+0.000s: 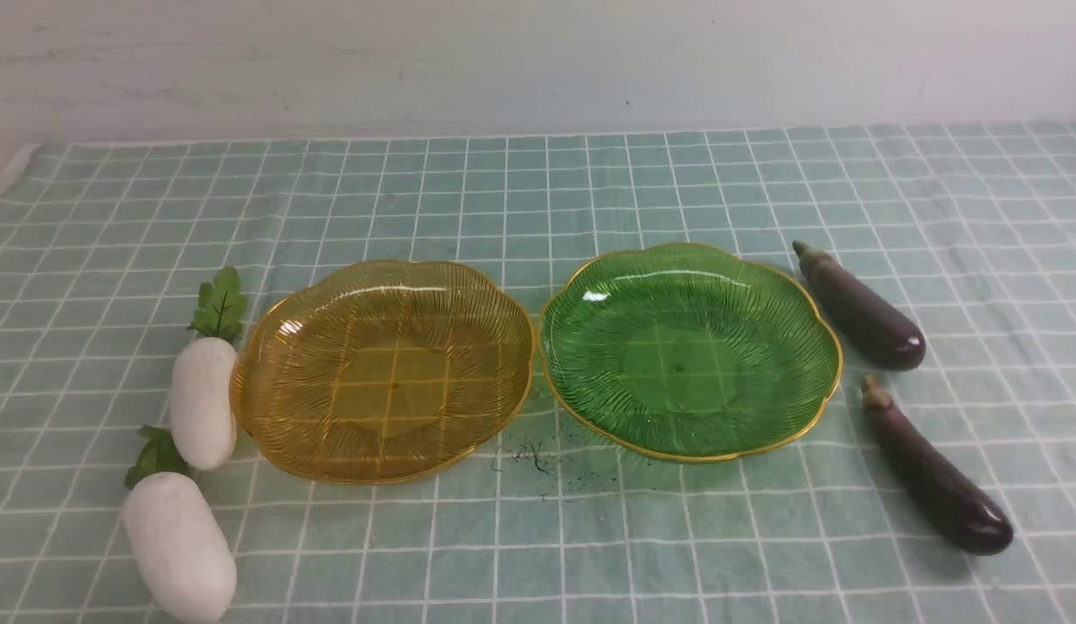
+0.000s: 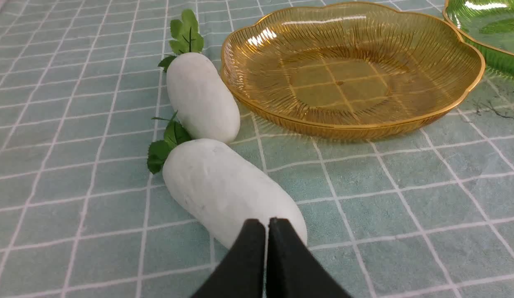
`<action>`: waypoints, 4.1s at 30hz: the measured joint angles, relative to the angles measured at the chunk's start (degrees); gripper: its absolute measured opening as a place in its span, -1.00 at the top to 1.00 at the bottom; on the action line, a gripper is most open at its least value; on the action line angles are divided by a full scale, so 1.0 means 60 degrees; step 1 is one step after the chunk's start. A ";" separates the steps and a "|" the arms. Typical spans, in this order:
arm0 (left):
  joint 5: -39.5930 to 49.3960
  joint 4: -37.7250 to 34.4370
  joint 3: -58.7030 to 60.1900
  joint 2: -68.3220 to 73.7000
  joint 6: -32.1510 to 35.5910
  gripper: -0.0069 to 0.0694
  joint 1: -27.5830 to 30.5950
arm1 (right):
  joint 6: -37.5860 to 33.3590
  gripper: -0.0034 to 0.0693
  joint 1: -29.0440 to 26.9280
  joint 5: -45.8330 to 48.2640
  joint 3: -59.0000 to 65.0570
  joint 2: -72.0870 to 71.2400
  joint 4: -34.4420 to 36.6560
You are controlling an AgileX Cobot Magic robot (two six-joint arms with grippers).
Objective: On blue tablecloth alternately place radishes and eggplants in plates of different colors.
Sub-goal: 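Put the eggplants into the green plate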
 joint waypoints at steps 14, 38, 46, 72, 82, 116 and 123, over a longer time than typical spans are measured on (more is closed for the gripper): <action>0.0000 0.0000 0.0000 0.0000 0.0000 0.84 0.0000 | 0.0000 0.95 0.0000 0.0000 0.0000 0.0000 0.0009; 0.0000 0.0000 0.0000 0.0000 0.0000 0.84 0.0000 | 0.0000 0.95 0.0000 0.0000 0.0000 0.0000 0.0009; 0.0000 0.0000 0.0000 0.0000 0.0000 0.84 0.0000 | 0.0000 0.95 0.0000 0.0000 0.0000 0.0000 0.0009; 0.0008 0.0000 0.0000 0.0000 0.0000 0.84 0.0000 | 0.0928 0.95 0.0000 -0.0795 -0.0057 0.0000 0.6899; 0.0008 0.0000 0.0000 0.0000 0.0000 0.84 0.0000 | -0.0895 0.94 0.0000 0.2287 -0.3625 0.2833 0.3589; 0.0008 0.0000 0.0000 0.0000 0.0000 0.84 0.0000 | -0.4115 -0.36 0.0000 0.3632 -0.8728 1.6004 0.3691; 0.0008 0.0000 0.0000 0.0000 0.0000 0.84 0.0000 | -0.4131 -0.36 0.0000 0.3604 -0.8801 1.6795 0.3824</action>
